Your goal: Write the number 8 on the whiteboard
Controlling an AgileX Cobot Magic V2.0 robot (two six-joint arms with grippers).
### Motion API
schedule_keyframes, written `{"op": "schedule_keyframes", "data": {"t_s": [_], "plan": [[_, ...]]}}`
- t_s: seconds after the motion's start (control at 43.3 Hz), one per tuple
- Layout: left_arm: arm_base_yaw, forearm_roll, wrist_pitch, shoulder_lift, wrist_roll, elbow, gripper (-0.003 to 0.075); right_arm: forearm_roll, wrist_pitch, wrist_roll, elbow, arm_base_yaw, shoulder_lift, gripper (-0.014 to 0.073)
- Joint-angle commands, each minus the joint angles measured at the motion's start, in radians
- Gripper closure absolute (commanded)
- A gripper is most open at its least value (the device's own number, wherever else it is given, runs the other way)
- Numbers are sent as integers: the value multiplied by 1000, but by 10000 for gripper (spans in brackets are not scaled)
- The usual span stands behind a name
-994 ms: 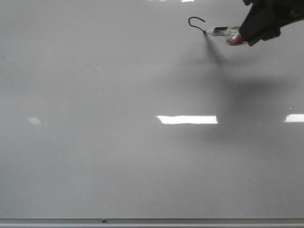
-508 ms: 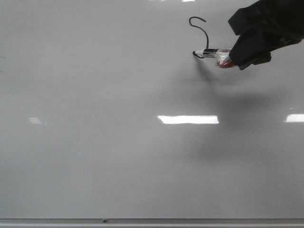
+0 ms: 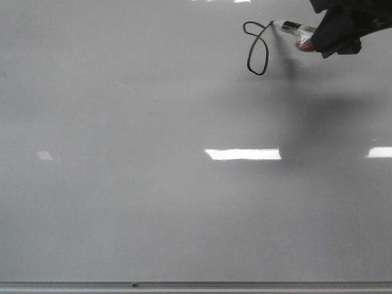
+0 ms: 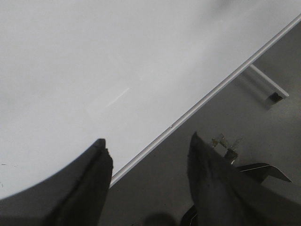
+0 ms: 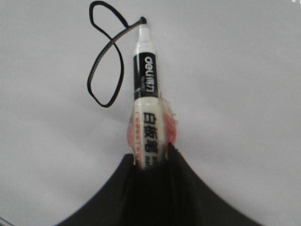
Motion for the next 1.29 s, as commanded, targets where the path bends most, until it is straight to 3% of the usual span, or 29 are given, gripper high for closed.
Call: {"op": "schedule_keyframes", "data": {"t_s": [0.0,0.116,0.323,0.462,0.578,0.878,1.271], "plan": [[2,-27,-53,-6,0,-27,353,9,-50,-15,-34,49,-88,692],[2,-35,-53,-4,25,-27,354,9,40,-78,-34,113,-175,692],[-3,-195,-46,13,248,-27,353,9,402,-229,-34,171,-289,692],[-61,-257,-45,45,358,-27,353,14,630,-315,-34,205,-327,692],[-147,-259,-48,91,370,-46,353,36,732,-348,-34,238,-340,692],[-423,-259,-48,284,436,-176,353,134,767,-435,-34,271,-345,692],[-545,-263,-52,473,446,-302,354,136,766,-438,-34,271,-345,692]]}}
